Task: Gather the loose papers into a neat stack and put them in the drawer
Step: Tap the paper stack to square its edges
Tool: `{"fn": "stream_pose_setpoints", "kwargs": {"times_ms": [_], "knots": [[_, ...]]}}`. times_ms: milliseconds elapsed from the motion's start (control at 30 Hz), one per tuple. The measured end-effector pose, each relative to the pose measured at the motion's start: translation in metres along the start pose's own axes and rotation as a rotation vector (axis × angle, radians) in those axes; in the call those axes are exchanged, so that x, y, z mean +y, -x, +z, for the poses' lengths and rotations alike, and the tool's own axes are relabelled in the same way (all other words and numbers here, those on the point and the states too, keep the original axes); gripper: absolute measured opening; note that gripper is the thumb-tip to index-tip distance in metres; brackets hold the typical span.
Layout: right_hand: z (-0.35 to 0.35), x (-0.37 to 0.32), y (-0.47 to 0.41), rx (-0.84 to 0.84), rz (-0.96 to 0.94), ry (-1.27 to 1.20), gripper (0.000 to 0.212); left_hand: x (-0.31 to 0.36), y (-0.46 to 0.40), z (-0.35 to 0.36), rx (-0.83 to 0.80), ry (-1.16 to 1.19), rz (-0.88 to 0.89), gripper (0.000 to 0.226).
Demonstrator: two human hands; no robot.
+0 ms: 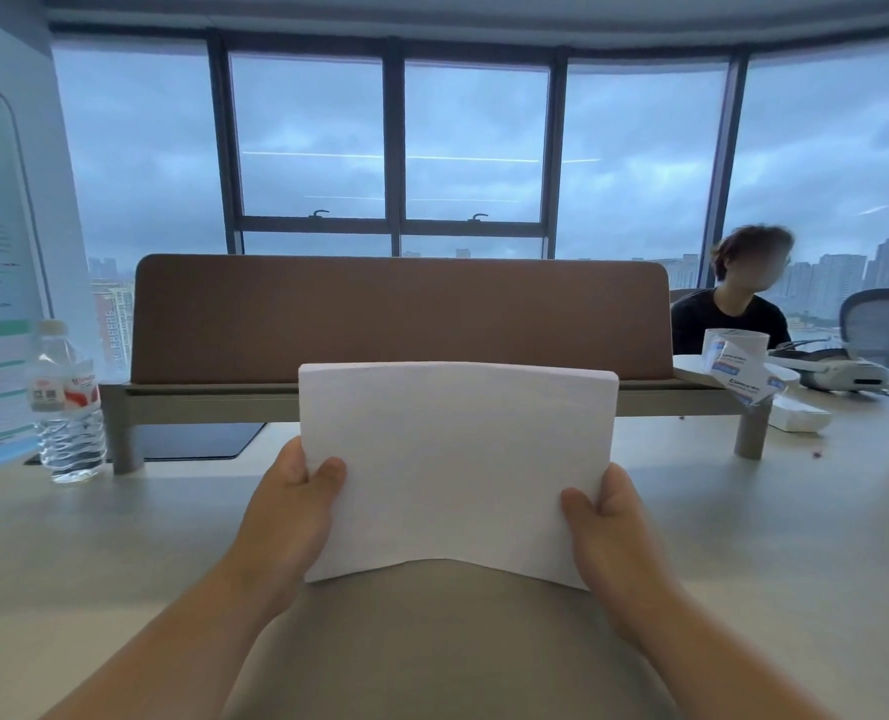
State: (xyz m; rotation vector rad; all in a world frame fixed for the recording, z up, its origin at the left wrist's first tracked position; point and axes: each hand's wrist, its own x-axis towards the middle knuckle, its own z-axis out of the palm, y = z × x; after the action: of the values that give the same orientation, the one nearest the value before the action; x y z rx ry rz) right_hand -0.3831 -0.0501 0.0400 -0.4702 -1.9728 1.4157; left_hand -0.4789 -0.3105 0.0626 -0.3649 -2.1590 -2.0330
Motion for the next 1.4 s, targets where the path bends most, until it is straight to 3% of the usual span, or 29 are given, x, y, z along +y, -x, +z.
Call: {"fn": "stream_pose_setpoints", "kwargs": {"times_ms": [200, 400, 533, 733, 967, 1167, 1267, 1400], "knots": [[-0.009, -0.016, -0.004, 0.100, -0.035, -0.106, 0.019, 0.014, -0.003, 0.005, 0.026, 0.053, 0.042, 0.024], [-0.008, 0.004, -0.001, -0.010, 0.059, -0.034, 0.026, -0.001, 0.006, 0.002, -0.060, 0.024, -0.061, 0.031], [-0.007, 0.000, -0.003, -0.010, 0.047, 0.023, 0.017, -0.002, 0.003, 0.003, -0.044, -0.020, -0.045, 0.034], [-0.006, -0.017, -0.002, 0.014, -0.012, 0.040, 0.013, 0.009, 0.007, 0.011, -0.033, -0.049, 0.003, 0.024], [-0.006, -0.003, 0.004, -0.022, 0.082, 0.007, 0.021, -0.005, 0.009, 0.000, -0.032, 0.002, -0.110, 0.021], [-0.007, 0.000, 0.000, 0.016, 0.076, 0.027, 0.017, -0.002, 0.009, -0.003, -0.004, -0.068, -0.038, 0.019], [-0.011, -0.004, -0.004, 0.023, 0.043, -0.027, 0.031, 0.009, 0.010, -0.008, 0.020, -0.062, 0.033, 0.018], [-0.013, -0.016, -0.001, 0.022, 0.024, -0.080, 0.030, 0.020, 0.009, -0.009, 0.069, 0.008, 0.013, 0.020]]}}
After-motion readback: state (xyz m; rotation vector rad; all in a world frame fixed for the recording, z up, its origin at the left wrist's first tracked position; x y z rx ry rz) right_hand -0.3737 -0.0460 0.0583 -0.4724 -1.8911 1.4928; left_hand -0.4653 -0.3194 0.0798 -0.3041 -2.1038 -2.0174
